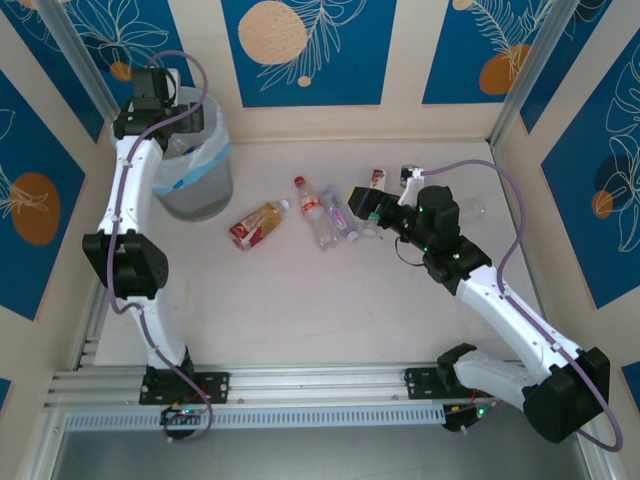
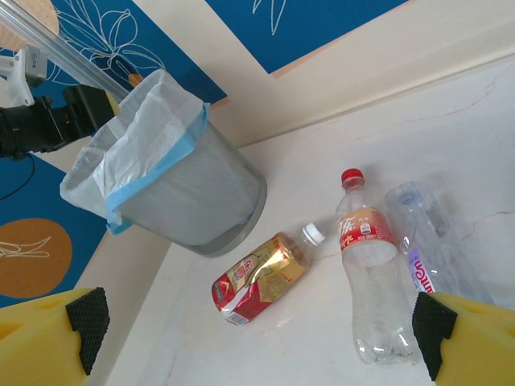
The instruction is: Put the plastic bottles in the bin
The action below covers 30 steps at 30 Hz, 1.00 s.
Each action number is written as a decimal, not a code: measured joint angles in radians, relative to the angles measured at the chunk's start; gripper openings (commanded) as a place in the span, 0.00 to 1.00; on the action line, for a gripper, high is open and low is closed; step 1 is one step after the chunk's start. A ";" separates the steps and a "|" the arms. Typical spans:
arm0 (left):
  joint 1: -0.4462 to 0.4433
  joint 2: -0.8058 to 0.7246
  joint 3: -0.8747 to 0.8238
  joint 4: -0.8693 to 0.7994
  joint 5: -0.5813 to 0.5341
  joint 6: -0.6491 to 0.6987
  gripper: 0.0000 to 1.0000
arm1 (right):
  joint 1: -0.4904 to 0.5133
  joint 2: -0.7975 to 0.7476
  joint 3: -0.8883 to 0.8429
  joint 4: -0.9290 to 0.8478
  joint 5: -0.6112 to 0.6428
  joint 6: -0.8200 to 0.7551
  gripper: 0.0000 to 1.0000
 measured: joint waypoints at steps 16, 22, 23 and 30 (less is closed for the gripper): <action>-0.032 -0.185 -0.026 -0.001 0.161 -0.161 0.99 | -0.005 0.081 0.011 -0.047 -0.004 0.008 1.00; -0.161 -0.345 -0.205 0.024 0.153 -0.145 0.99 | -0.005 0.081 0.011 -0.033 0.001 0.019 1.00; -0.193 -0.366 -0.233 0.024 0.150 -0.130 0.99 | -0.005 0.081 0.011 -0.028 0.000 0.019 0.99; -0.335 -0.469 -0.396 0.005 0.177 -0.052 0.99 | -0.005 0.104 0.011 -0.020 -0.028 -0.020 1.00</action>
